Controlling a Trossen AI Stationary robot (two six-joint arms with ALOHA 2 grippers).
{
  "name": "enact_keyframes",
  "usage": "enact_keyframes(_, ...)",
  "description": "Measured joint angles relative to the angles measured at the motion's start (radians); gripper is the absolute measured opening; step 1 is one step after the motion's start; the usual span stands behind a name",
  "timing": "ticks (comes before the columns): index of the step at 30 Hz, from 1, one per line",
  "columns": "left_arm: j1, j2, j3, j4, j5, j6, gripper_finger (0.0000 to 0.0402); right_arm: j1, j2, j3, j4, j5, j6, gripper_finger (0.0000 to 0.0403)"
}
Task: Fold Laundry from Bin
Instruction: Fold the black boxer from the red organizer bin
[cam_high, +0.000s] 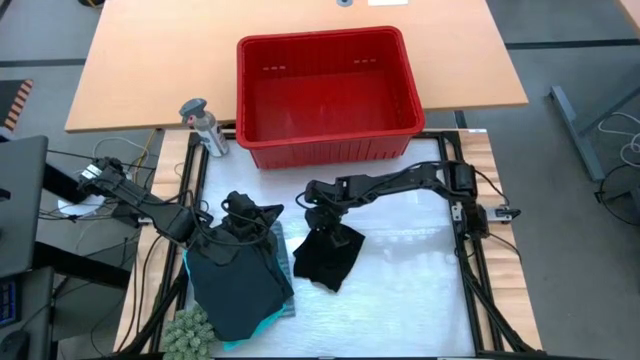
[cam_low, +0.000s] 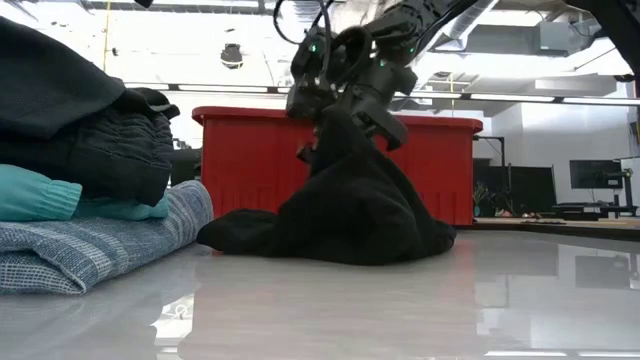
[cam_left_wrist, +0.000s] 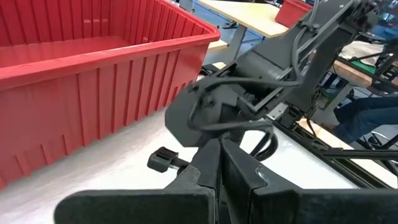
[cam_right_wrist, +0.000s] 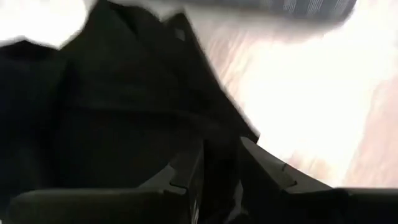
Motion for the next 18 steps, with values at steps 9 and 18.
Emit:
enact_keyframes(9,0.000,0.000,0.000,-0.010,0.000,0.005,0.0000,0.001,0.044,0.000,-0.048,0.004,-0.003,0.0105)
enact_keyframes(18,0.000,0.000,0.000,-0.010,-0.003,0.004,0.0000,-0.015,0.016,0.033,-0.105,0.007,0.022,0.0024)
